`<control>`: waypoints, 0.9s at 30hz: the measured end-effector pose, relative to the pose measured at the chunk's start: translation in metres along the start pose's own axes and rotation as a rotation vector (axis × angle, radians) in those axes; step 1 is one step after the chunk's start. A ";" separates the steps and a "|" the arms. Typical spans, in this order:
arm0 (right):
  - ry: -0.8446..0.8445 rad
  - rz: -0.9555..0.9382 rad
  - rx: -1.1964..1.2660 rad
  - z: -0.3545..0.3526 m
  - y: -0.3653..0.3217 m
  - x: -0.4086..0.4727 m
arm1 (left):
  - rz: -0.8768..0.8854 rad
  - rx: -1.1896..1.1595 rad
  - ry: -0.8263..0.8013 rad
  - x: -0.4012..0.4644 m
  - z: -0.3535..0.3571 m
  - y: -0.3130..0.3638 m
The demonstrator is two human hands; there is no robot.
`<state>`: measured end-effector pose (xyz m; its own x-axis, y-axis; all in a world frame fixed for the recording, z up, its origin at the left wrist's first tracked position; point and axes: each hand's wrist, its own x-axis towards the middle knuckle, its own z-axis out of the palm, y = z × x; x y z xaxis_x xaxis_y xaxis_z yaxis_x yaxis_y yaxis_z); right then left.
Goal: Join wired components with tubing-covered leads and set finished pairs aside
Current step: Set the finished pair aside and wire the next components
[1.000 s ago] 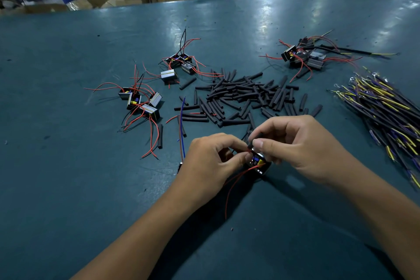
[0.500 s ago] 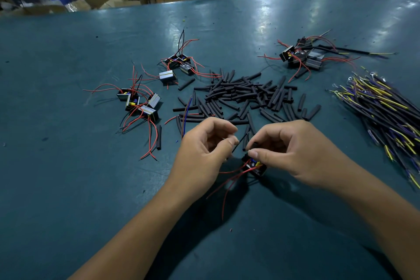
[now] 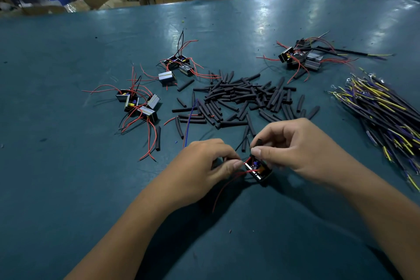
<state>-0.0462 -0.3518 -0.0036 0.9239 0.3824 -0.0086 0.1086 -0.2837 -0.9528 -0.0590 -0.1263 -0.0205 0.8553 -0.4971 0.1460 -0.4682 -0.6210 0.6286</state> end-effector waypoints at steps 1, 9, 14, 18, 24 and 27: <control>-0.008 0.020 0.021 0.000 0.000 -0.001 | -0.005 -0.015 -0.011 -0.001 0.000 0.000; -0.076 0.062 0.062 0.001 -0.003 -0.004 | 0.019 0.005 -0.028 -0.002 0.005 0.001; -0.051 0.054 0.053 0.000 -0.003 -0.004 | -0.010 -0.114 0.042 -0.001 0.009 0.002; -0.035 0.028 -0.013 0.003 -0.002 -0.004 | -0.054 -0.225 0.090 0.000 0.013 0.005; -0.044 0.042 -0.080 0.006 0.001 -0.003 | -0.075 -0.217 0.096 0.001 0.015 0.004; -0.026 0.025 -0.102 0.005 0.001 -0.002 | -0.073 -0.202 0.098 0.001 0.017 0.004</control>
<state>-0.0495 -0.3486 -0.0055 0.9171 0.3964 -0.0414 0.1235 -0.3814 -0.9161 -0.0639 -0.1398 -0.0308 0.9075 -0.3877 0.1615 -0.3584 -0.5144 0.7791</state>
